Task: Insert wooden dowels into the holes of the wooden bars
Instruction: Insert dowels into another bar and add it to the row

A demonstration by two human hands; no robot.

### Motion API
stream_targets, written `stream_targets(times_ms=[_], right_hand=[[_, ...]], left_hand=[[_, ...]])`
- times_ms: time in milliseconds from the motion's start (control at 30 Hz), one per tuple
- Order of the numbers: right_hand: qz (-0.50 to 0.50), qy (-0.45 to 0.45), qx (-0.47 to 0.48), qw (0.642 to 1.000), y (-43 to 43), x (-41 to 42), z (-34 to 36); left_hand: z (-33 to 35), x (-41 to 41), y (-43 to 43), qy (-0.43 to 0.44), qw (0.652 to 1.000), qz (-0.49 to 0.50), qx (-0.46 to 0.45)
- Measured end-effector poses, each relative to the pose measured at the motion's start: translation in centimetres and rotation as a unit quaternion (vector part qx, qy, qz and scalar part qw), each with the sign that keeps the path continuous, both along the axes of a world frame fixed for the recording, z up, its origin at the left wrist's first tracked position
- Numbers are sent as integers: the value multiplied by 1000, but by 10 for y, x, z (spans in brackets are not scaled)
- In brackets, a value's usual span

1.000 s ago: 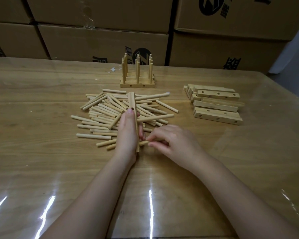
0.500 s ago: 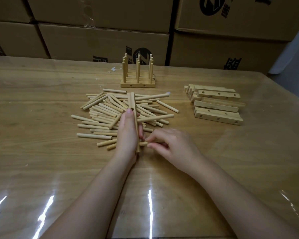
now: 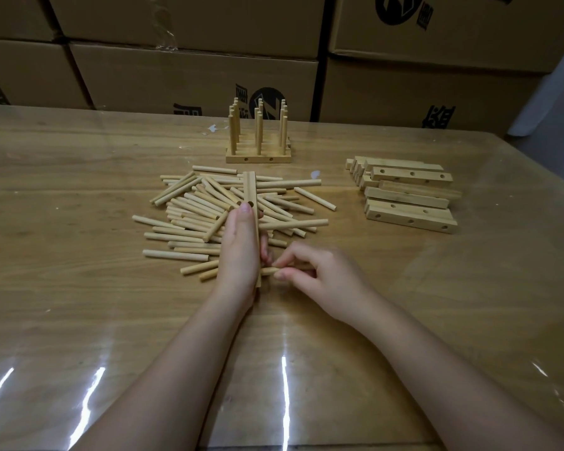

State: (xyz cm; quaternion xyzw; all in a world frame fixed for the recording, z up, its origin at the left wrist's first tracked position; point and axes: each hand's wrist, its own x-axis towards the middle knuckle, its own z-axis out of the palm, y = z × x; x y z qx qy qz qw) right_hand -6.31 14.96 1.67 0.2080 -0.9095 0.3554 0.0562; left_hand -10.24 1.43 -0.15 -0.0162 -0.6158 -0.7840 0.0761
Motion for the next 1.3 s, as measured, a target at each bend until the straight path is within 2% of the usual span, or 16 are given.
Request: stream_targets(times_ms=[167,333,567,733,867,1067,1300], right_hand=[[-9,-36,-17,999,1,-2,-3],[-10,-26,-9,1000,0,-2,-3],[11,50,116,992,-2,-2,1],[20,156,219,963,-2,2,6],[23,191,227,955,-4,3,7],[26,130,204,970,-2,1,1],[26,49,128,990,-1,-2,-7]], left_hand=[[0,1,-1,2,1000,4,-27],[3,1,-1,-1,1000,2,-17],[3,-1,1,-20,1000,12,18],[2,0,3,-10,1000,13,3],[3,0,4,-8,1000,21,-4],[3,1,2,-14,1000,1,-9],[4,4,3,-11,999,-11,-31]])
